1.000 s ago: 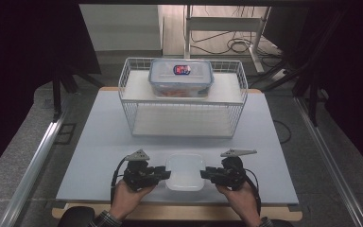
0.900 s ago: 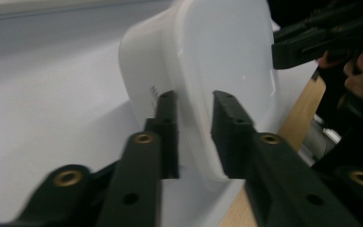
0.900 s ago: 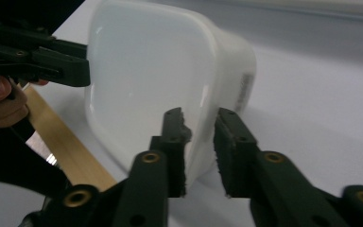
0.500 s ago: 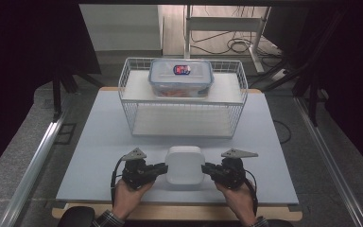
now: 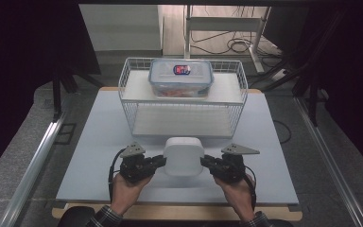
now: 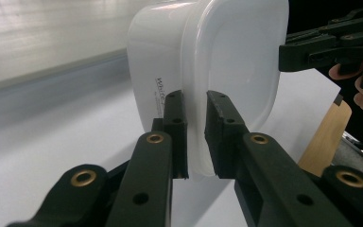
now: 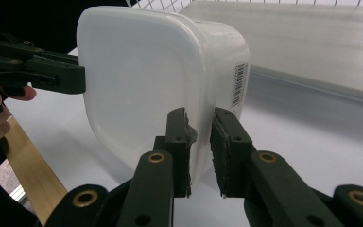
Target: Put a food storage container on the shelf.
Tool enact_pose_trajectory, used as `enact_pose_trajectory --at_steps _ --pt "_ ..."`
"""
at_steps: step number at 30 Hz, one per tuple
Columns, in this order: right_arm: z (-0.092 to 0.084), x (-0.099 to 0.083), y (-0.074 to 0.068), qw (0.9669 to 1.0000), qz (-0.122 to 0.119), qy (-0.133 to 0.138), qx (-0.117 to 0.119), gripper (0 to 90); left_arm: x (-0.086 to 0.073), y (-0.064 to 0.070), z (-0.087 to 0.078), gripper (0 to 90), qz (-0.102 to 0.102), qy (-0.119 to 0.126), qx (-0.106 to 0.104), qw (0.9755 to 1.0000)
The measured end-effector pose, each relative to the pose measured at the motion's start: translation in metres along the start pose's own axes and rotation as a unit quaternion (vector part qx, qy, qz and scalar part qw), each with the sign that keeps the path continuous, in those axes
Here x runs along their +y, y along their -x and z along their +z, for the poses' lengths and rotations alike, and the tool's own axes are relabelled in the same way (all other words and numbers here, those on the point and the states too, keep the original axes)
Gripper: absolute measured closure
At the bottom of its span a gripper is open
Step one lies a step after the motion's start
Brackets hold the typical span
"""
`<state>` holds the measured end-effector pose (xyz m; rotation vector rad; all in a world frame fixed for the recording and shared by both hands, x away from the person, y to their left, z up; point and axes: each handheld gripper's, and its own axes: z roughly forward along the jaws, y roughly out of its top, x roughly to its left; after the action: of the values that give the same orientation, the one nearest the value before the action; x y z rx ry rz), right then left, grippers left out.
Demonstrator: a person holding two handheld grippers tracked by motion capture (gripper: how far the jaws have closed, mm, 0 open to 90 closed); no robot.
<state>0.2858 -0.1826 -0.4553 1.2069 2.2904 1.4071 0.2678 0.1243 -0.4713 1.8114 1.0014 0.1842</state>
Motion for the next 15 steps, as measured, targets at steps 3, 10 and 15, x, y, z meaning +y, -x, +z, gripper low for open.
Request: enact_pose_trajectory --at_steps 3,10,15 --pt "-0.001 0.004 -0.001 1.0000 -0.003 0.006 -0.001 76.9 0.005 0.000 -0.002 80.1 0.004 0.002 0.003 1.0000" --pt "-0.004 0.019 -0.003 0.9996 -0.014 0.024 -0.003 76.8 0.022 0.001 -0.010 80.1 0.019 0.013 0.015 0.9996" --pt "-0.005 0.031 -0.006 0.9992 -0.021 0.035 -0.003 76.8 0.034 0.001 -0.016 79.9 0.025 0.020 0.020 0.9993"
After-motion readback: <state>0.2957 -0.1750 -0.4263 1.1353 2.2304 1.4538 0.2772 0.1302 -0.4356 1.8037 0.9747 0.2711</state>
